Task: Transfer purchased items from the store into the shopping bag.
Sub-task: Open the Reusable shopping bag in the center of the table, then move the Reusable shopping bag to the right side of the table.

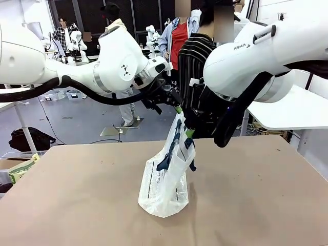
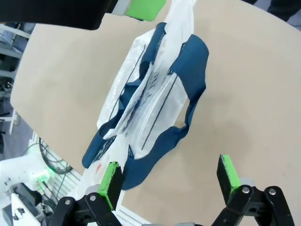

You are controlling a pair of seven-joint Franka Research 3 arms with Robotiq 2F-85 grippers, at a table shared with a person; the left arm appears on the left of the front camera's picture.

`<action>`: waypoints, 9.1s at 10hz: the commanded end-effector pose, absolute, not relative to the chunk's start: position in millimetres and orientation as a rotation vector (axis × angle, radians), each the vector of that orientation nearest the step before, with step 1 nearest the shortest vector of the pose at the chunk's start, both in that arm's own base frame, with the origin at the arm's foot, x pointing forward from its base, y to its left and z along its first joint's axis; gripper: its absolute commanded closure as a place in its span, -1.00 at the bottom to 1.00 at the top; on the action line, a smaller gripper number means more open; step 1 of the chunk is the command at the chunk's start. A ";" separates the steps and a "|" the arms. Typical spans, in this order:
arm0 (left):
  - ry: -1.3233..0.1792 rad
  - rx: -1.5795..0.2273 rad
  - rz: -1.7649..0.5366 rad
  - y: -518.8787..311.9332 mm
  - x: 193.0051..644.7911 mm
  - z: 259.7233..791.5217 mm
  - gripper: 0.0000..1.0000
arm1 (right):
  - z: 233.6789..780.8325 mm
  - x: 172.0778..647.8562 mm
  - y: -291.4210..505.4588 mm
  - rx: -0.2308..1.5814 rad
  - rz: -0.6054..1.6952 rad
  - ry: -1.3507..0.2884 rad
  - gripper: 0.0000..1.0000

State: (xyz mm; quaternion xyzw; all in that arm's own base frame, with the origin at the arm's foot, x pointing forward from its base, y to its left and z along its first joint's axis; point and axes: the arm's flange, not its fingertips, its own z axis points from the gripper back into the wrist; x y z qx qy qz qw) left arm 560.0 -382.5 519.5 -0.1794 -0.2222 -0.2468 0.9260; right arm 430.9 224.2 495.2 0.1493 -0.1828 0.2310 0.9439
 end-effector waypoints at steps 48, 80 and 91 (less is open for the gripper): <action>-0.388 -0.188 -0.579 -202.3 544.0 504.1 1.00 | 486.1 426.0 311.9 0.186 0.444 -0.359 1.00; -0.367 -0.170 -0.567 -214.6 545.5 495.5 1.00 | 486.0 415.7 317.0 0.130 0.444 -0.363 1.00; -0.367 -0.170 -0.567 -214.6 545.5 495.5 1.00 | 486.0 415.7 317.0 0.130 0.444 -0.363 1.00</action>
